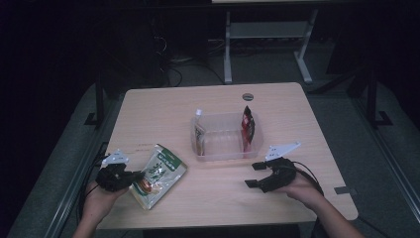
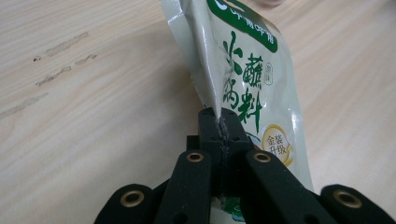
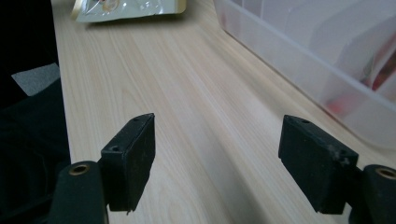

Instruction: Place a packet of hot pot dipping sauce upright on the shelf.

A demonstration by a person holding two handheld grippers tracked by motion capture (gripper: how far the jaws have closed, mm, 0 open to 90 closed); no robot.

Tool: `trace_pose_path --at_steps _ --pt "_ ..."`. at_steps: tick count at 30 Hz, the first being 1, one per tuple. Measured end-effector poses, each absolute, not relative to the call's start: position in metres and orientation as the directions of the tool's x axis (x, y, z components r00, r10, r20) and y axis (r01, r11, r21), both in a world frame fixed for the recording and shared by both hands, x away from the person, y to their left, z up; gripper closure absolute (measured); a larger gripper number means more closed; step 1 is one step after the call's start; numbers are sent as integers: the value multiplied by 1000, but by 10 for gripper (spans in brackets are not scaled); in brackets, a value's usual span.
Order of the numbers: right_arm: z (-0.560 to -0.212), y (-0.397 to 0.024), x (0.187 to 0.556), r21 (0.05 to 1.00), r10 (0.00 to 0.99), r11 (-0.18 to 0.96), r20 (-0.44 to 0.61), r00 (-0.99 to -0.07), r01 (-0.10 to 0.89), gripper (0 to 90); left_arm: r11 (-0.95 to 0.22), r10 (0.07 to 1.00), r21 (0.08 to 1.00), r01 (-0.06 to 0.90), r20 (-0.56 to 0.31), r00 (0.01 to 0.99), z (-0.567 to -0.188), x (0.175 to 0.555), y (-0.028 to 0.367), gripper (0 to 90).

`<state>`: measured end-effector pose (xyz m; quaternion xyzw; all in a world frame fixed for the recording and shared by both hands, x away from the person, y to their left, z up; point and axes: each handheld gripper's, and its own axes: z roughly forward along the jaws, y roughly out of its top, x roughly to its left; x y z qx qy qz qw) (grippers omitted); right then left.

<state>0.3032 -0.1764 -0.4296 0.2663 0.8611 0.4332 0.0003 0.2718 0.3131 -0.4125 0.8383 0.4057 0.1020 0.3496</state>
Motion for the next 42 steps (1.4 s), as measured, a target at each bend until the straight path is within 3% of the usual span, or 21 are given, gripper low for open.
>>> trace_pose_path --at_steps 11,18,27,35,42 --pt "-423 -146 307 760 345 492 276 -897 424 260 -458 649 731 506 -114 752 -400 240 288 900" --pt "-419 -127 310 770 273 490 309 -911 408 225 -498 534 756 425 -118 837 -391 242 248 900" --pt "-415 -118 316 779 209 474 352 -912 410 245 -555 423 758 344 -99 901 -390 257 202 900" --pt "-423 -124 320 767 189 468 400 -897 440 351 -584 365 757 294 -78 928 -387 271 175 900" --pt "-426 -127 322 762 174 460 427 -887 456 537 -572 362 770 283 -72 929 -389 278 170 900"
